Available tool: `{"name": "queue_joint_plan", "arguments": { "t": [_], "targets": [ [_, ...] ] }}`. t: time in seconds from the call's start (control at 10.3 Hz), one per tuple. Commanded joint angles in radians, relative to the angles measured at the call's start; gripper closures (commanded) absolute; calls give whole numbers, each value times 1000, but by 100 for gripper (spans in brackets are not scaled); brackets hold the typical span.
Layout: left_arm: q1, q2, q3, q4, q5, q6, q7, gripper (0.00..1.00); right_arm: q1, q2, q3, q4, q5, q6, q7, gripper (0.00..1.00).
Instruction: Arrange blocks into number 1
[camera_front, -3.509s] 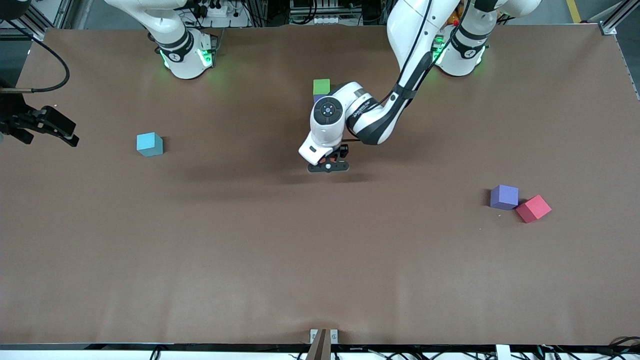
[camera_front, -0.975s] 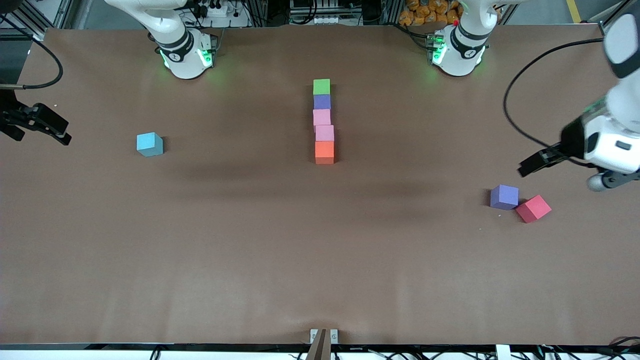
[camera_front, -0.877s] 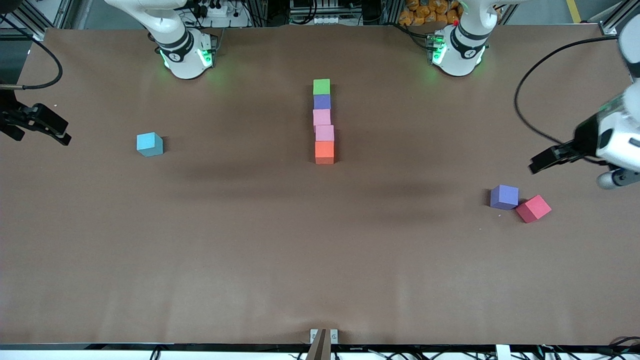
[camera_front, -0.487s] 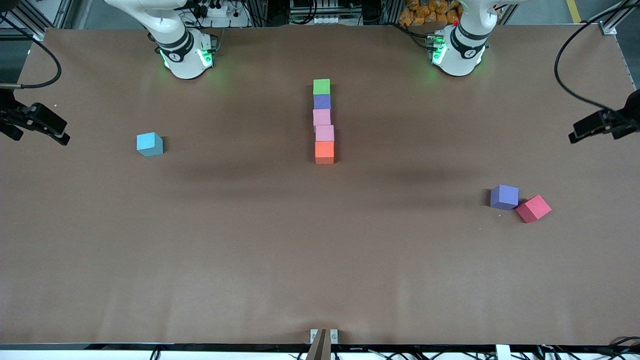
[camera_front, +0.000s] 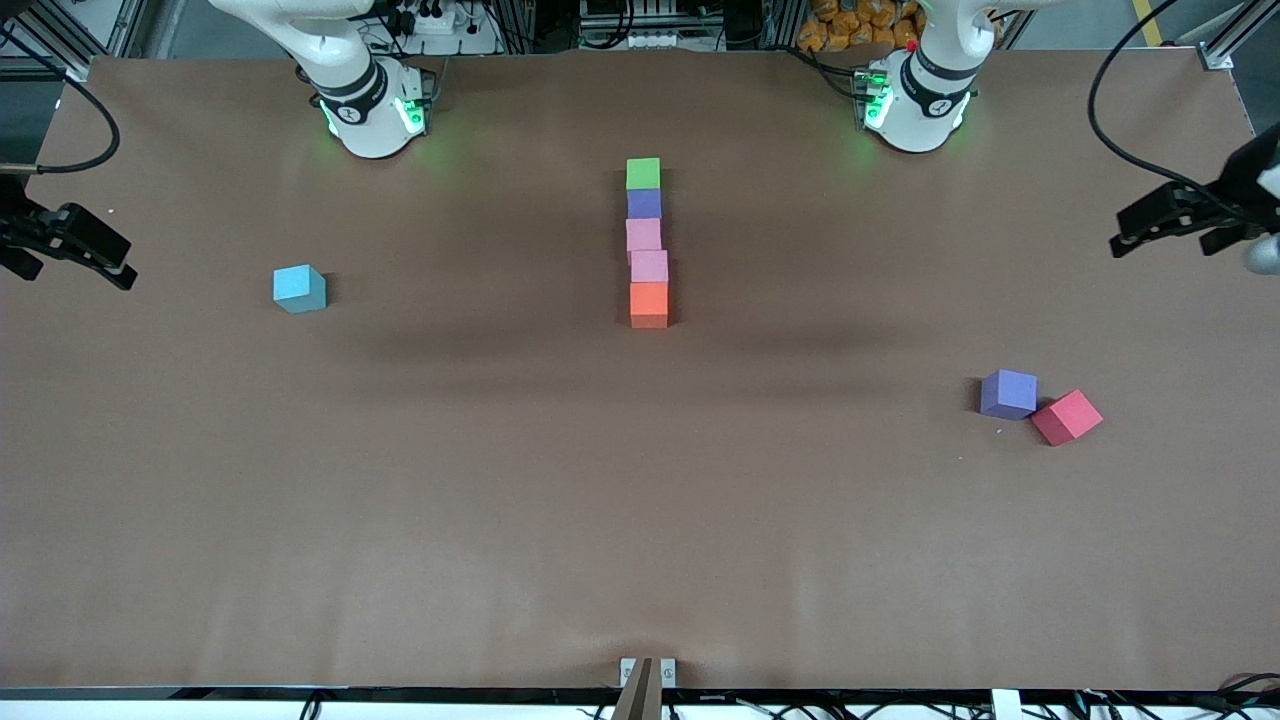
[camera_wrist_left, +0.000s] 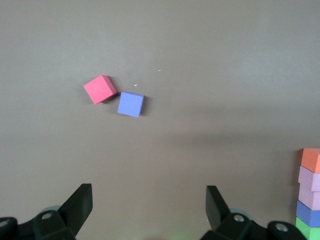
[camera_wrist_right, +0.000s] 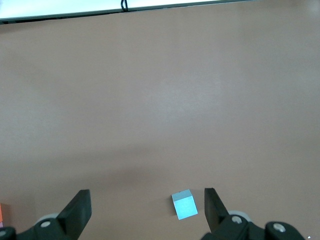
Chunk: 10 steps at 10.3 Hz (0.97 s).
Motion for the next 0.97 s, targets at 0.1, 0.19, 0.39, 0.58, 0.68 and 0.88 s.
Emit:
{"name": "queue_joint_plan", "arguments": {
  "t": [0.1,0.19,0.39,0.58,0.68,0.88],
  "targets": [
    [1,-25,-37,-20,7,-8,-55,0,-10,8,9,20,-16,-16,21,0],
    [1,-26,-36,-20,7,-8,-56,0,-2,5,10,22,-13,-20,19,0],
    [-13,-28,-28,-15,5,-10,-56,0,9,4,7,23,-16,-36,24,0],
    [-19,-22,-33,-6,7,-8,-53,0,-8,7,6,31,-15,-28,16,0],
    [-20,-17,-34,-3,7,-8,-49,0,-13,10,6,31,-10,-21,15,0],
    [-30,-14,-34,-3,10,-8,-47,0,-10,16,6,31,-9,-21,15,0]
  ]
}}
